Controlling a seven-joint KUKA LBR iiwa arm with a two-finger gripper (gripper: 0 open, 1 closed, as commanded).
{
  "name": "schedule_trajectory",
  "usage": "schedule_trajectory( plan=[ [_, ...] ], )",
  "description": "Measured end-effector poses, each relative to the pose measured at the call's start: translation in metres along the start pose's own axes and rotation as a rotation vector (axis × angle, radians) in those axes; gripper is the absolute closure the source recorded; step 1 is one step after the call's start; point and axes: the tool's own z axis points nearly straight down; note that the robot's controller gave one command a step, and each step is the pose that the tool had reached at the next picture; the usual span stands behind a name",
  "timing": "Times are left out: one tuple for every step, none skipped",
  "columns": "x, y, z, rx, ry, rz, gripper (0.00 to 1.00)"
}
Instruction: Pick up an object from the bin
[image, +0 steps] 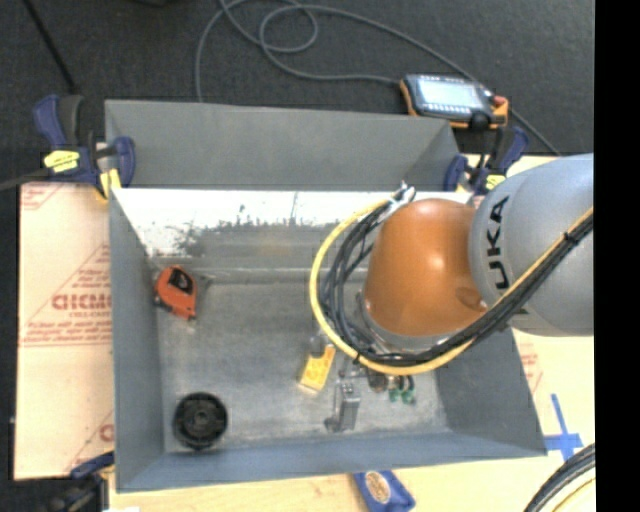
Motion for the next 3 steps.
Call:
schedule_trajectory(
  plan=[
    [-0.002,0.000,-0.004,-0.001,-0.008,0.002,0.00],
    [-0.026,-0.017,0.030,-0.001,-0.011,0.030,0.00],
    [-0.036,-0.015,0.047,0.000,-0.006,0.104,0.00]
  ],
)
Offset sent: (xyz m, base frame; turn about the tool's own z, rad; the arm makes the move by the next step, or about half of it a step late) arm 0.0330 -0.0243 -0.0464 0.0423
